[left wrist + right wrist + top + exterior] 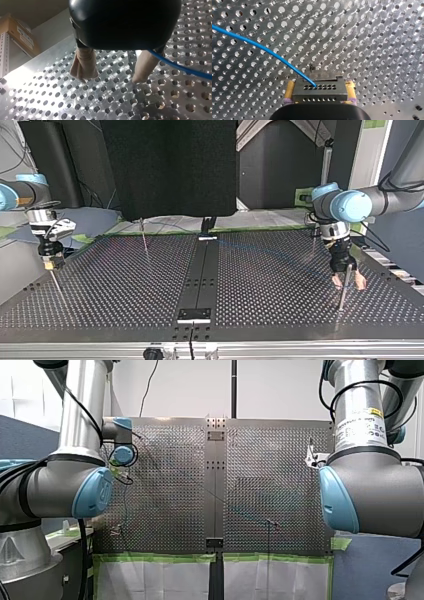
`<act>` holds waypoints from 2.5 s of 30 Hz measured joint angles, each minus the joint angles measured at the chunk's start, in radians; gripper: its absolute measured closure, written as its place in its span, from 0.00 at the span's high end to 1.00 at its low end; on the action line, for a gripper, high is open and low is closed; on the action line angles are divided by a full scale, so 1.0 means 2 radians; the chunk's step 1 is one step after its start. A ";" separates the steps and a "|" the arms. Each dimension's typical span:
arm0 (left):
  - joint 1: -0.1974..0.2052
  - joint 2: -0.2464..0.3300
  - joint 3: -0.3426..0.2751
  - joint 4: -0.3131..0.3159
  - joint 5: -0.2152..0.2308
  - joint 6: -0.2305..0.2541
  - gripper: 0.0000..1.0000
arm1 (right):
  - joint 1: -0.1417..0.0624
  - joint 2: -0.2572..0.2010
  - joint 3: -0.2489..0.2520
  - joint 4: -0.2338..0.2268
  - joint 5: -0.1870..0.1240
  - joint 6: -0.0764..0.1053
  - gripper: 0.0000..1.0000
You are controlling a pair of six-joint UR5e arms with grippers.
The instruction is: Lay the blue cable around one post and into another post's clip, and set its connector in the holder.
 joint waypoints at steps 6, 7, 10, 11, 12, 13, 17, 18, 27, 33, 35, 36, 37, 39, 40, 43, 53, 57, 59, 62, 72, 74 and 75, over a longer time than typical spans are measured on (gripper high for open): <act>0.000 0.000 0.000 0.000 0.000 0.000 1.00 | 0.000 0.000 0.000 0.000 0.000 -0.002 0.49; 0.000 0.000 0.000 0.000 0.000 0.000 1.00 | 0.000 0.000 0.000 0.000 0.000 -0.002 0.49; 0.000 0.000 0.000 0.000 0.000 0.000 1.00 | 0.000 0.001 0.000 0.000 0.000 -0.002 0.63; 0.000 0.000 0.000 0.000 0.000 0.000 1.00 | 0.000 0.001 0.000 0.000 0.000 -0.002 0.68; 0.000 0.000 0.000 0.000 0.000 0.000 1.00 | 0.000 0.001 0.000 0.000 0.000 -0.002 0.71; 0.000 0.000 0.000 0.000 0.000 0.001 1.00 | 0.000 0.001 0.000 0.000 0.000 -0.002 0.71; 0.000 0.000 0.000 0.000 0.000 0.001 1.00 | 0.000 0.001 0.000 -0.001 -0.001 -0.003 0.79; 0.000 0.000 0.000 0.000 0.000 0.001 1.00 | 0.000 0.001 0.000 -0.001 -0.001 -0.003 0.82; 0.000 0.000 0.000 0.000 0.000 0.002 1.00 | 0.001 0.001 0.000 -0.002 -0.005 -0.002 0.95; 0.000 0.000 0.000 0.000 0.000 0.003 1.00 | 0.001 0.001 0.000 -0.005 -0.011 0.000 1.00; 0.000 0.000 0.000 0.000 0.000 0.003 1.00 | 0.001 0.001 0.000 -0.006 -0.011 0.000 1.00; 0.000 0.000 0.000 0.000 0.000 0.003 1.00 | 0.000 0.001 0.000 -0.007 -0.011 0.000 1.00; 0.000 0.000 0.000 0.000 0.000 0.004 1.00 | 0.000 0.001 0.000 -0.007 -0.011 0.001 1.00; 0.000 0.000 0.000 0.000 0.000 0.004 1.00 | -0.001 0.001 0.000 -0.008 -0.012 0.001 1.00; 0.000 0.000 0.000 0.000 0.000 0.004 1.00 | -0.001 0.001 0.000 -0.008 -0.012 0.001 1.00; 0.000 0.000 0.000 0.000 0.000 0.004 1.00 | -0.003 0.001 0.000 -0.008 -0.016 0.002 1.00; 0.000 0.000 0.000 0.001 0.000 0.005 1.00 | -0.005 0.001 -0.003 -0.006 -0.022 0.001 1.00; 0.000 0.000 0.000 0.001 0.000 0.005 1.00 | -0.005 0.001 -0.007 0.003 -0.022 -0.001 1.00; 0.000 0.000 0.000 0.001 0.000 0.005 1.00 | -0.005 0.002 -0.005 0.015 -0.022 0.000 1.00; 0.000 0.000 0.000 0.001 0.000 0.005 1.00 | -0.005 0.003 -0.005 0.016 -0.022 0.000 1.00; 0.000 0.000 0.000 0.000 0.000 0.005 1.00 | -0.005 0.004 -0.004 0.016 -0.022 0.000 1.00; 0.000 0.000 0.000 0.000 0.000 0.004 1.00 | -0.005 0.004 -0.004 0.016 -0.022 0.000 1.00; 0.000 0.000 0.000 0.000 0.000 0.004 1.00 | -0.005 0.004 -0.004 0.016 -0.022 0.000 1.00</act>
